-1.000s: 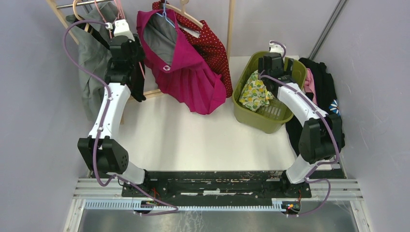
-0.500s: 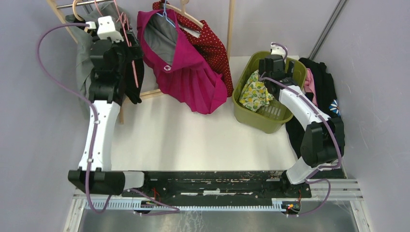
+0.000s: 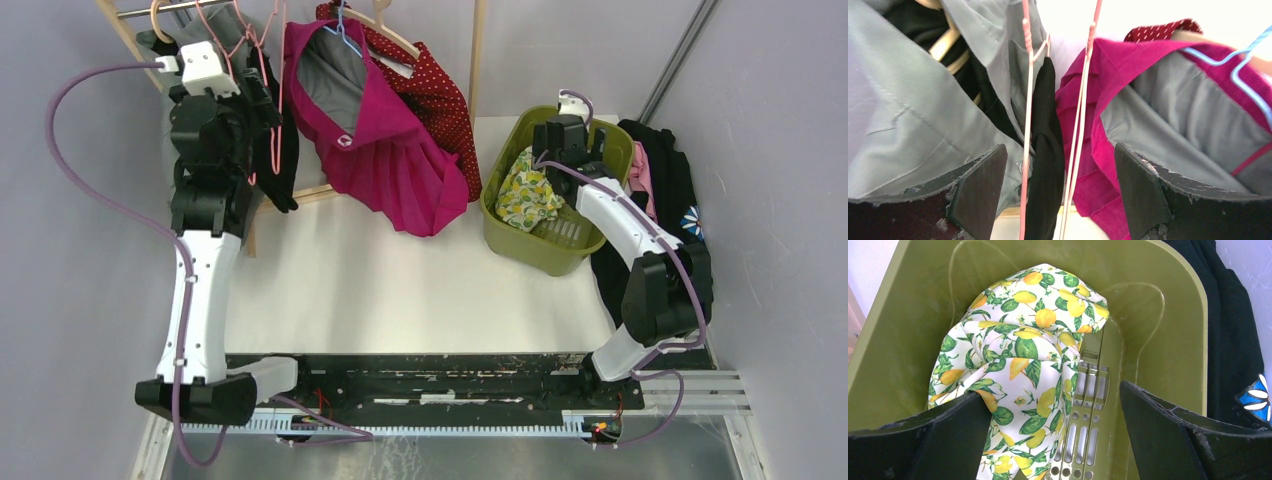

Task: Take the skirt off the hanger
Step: Place the hanger at the clothesline.

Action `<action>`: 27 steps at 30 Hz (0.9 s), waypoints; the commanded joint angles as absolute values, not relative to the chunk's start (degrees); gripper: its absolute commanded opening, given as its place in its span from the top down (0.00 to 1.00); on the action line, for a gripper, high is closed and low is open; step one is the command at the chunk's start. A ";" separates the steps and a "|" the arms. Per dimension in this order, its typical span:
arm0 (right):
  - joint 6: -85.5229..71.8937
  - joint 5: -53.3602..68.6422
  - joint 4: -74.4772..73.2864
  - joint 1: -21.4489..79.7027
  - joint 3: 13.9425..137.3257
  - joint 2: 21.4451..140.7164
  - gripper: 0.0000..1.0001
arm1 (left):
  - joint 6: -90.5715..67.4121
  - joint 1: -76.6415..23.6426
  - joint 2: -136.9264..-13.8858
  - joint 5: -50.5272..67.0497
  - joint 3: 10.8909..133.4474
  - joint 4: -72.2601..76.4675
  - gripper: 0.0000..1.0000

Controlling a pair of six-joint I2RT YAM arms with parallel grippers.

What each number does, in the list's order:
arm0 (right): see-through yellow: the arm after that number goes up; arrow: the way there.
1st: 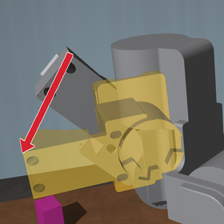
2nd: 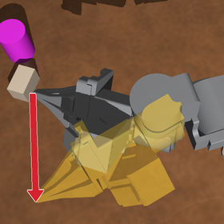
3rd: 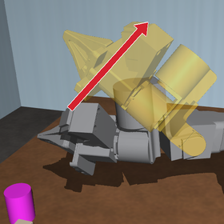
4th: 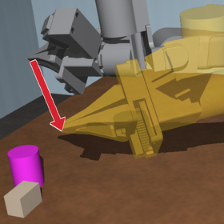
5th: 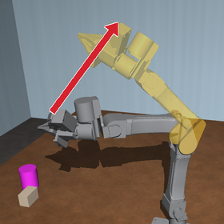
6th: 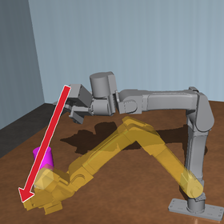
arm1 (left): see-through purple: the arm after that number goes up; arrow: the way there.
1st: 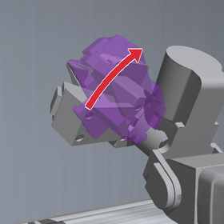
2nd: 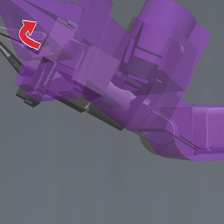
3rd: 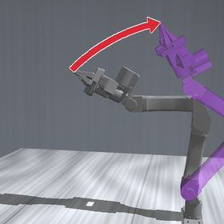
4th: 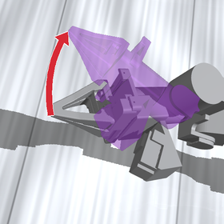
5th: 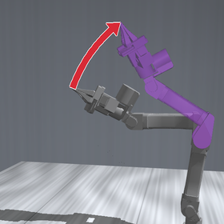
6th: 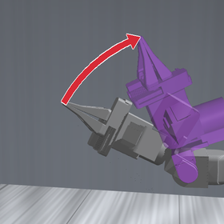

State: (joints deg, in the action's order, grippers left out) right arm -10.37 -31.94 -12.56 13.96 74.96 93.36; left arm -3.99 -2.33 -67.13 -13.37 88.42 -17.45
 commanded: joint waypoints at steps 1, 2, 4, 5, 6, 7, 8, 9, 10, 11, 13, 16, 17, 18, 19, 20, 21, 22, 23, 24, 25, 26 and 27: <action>-11.19 -31.71 -10.56 14.46 75.59 91.84 0.00 | -0.35 -2.11 -71.65 -15.93 89.32 -15.56 0.15; -11.09 -31.80 -10.47 14.42 75.48 91.72 0.00 | -0.05 -2.04 -72.38 -16.34 89.78 -15.29 0.15; -10.76 -31.89 -10.17 14.42 75.13 91.55 0.00 | 0.46 -1.94 -73.79 -16.73 91.05 -14.92 0.15; -10.53 -32.05 -10.10 14.41 74.99 91.50 0.00 | 0.59 -1.93 -74.31 -16.78 91.70 -14.87 0.15; -10.28 -32.27 -9.94 14.48 74.89 91.45 0.00 | 0.61 -1.93 -74.77 -16.54 92.40 -14.86 0.15; -10.08 -32.55 -9.79 14.42 74.82 91.55 0.00 | 0.61 -1.89 -75.01 -15.78 93.00 -14.85 0.15; -10.01 -32.79 -9.69 14.42 74.83 91.70 0.00 | 0.52 -1.91 -75.21 -15.10 93.43 -14.90 0.15; -9.94 -32.86 -9.67 14.41 74.90 91.78 0.00 | 0.26 -1.92 -75.23 -14.82 93.70 -15.05 0.16; -9.89 -32.85 -9.67 14.38 74.94 91.95 0.00 | 0.11 -1.93 -75.11 -14.46 93.82 -15.30 0.16; -9.85 -32.84 -9.59 14.45 74.89 92.01 0.00 | 0.09 -1.97 -74.82 -14.04 93.92 -15.68 0.16; -9.74 -32.82 -9.52 14.41 75.04 92.11 0.00 | -0.22 -1.90 -73.83 -13.00 93.74 -16.34 0.16; -9.04 -33.24 -9.28 14.46 75.12 92.19 0.00 | -0.38 -1.91 -72.36 -11.34 93.34 -17.34 0.16; -8.97 -33.24 -9.23 14.45 75.12 92.26 0.00 | 0.00 -1.85 -72.12 -11.23 93.09 -17.66 0.16; -8.96 -33.27 -9.23 14.42 75.19 92.28 0.00 | 0.76 -1.80 -72.01 -11.26 92.84 -17.84 0.16; -9.00 -33.26 -9.26 14.41 75.23 92.41 0.00 | 1.46 -1.65 -72.03 -11.39 92.49 -18.11 0.17; -9.06 -33.02 -9.28 14.41 75.12 92.49 0.00 | 1.71 -1.22 -71.94 -10.61 92.31 -18.33 0.18; -9.17 -32.83 -9.30 14.41 75.10 92.56 0.00 | 1.89 -0.64 -71.65 -9.27 91.91 -18.18 0.19; -9.34 -32.79 -9.49 14.48 75.12 92.65 0.00 | 1.93 -0.17 -71.37 -7.99 91.66 -17.85 0.20; -9.54 -32.73 -9.60 14.42 75.02 92.74 0.00 | 2.20 0.43 -71.21 -6.33 91.58 -17.70 0.20; -9.66 -32.66 -9.64 14.46 74.98 92.79 0.00 | 2.54 0.75 -71.32 -5.03 91.96 -17.67 0.21; -9.85 -32.59 -9.66 14.46 74.83 92.93 0.00 | 2.81 0.97 -71.56 -4.11 92.52 -17.73 0.22; -10.03 -32.54 -9.74 14.42 74.82 93.15 0.00 | 3.07 1.35 -71.95 -3.21 93.72 -17.80 0.22; -10.28 -32.30 -9.83 14.41 74.82 93.27 0.00 | 3.22 1.77 -72.47 -2.19 94.74 -17.79 0.23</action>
State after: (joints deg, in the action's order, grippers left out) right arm -9.61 -32.10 -12.47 14.15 74.91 93.38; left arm -0.32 0.47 -72.60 -7.81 91.13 -18.41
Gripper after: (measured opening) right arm 0.996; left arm 0.782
